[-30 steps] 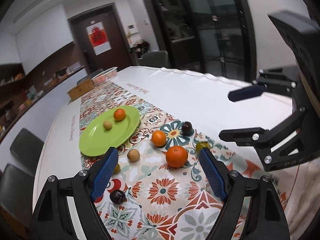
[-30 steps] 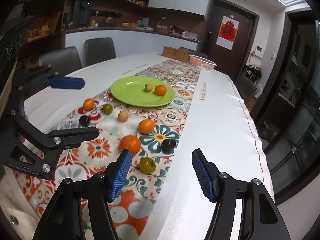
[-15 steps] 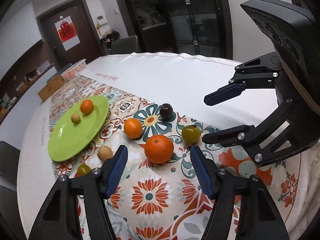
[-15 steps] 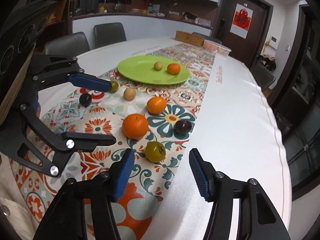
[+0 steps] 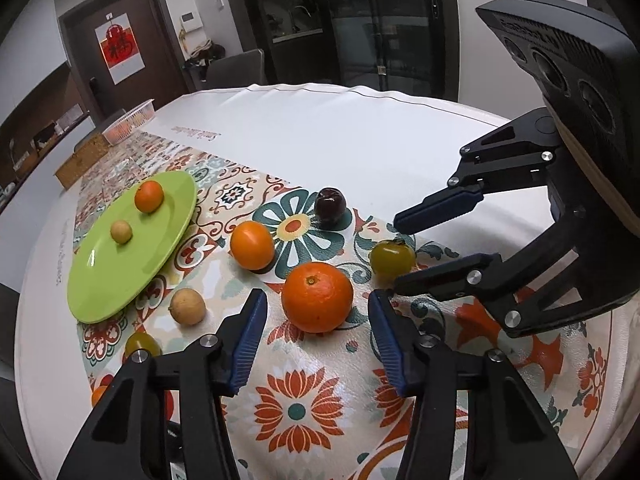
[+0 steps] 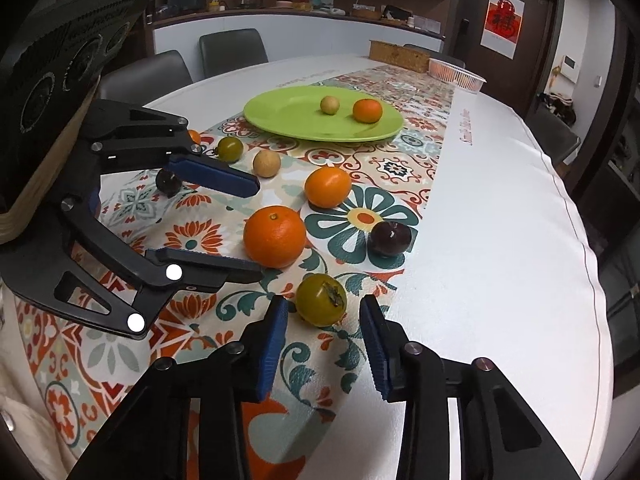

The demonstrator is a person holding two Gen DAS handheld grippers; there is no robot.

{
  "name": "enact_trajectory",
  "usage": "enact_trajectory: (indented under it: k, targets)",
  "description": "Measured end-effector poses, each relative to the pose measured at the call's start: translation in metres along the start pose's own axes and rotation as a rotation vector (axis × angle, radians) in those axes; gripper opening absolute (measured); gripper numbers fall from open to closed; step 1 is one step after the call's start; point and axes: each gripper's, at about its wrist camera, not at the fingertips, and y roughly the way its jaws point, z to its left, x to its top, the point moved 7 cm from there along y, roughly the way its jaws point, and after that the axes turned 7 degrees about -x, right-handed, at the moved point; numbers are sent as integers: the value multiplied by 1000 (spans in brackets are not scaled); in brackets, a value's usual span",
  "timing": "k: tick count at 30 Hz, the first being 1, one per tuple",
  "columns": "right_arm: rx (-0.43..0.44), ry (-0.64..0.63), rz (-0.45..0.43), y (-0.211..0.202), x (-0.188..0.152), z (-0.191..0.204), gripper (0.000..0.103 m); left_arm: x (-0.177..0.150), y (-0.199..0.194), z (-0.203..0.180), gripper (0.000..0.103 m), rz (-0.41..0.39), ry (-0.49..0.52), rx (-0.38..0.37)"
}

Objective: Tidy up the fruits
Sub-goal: 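Grasp a second mandarin with the left tool while the right tool grasps a yellow-green fruit, then lift and carry the mandarin with the left tool over the plate while the right tool carries the yellow-green fruit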

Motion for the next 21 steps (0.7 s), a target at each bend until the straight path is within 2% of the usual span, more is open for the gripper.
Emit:
enact_trajectory:
  k: [6, 9, 15, 21]
  targets:
    - [26, 28, 12, 7, 1, -3, 33, 1, 6, 4, 50, 7, -19, -8]
    - [35, 38, 22, 10, 0, -3, 30, 2, 9, 6, 46, 8, -41, -15]
    - [40, 66, 22, 10, -2, -7, 29, 4, 18, 7, 41, 19, -70, -1]
    - [32, 102, 7, 4, -2, -11, 29, 2, 9, 8, 41, 20, -148, 23]
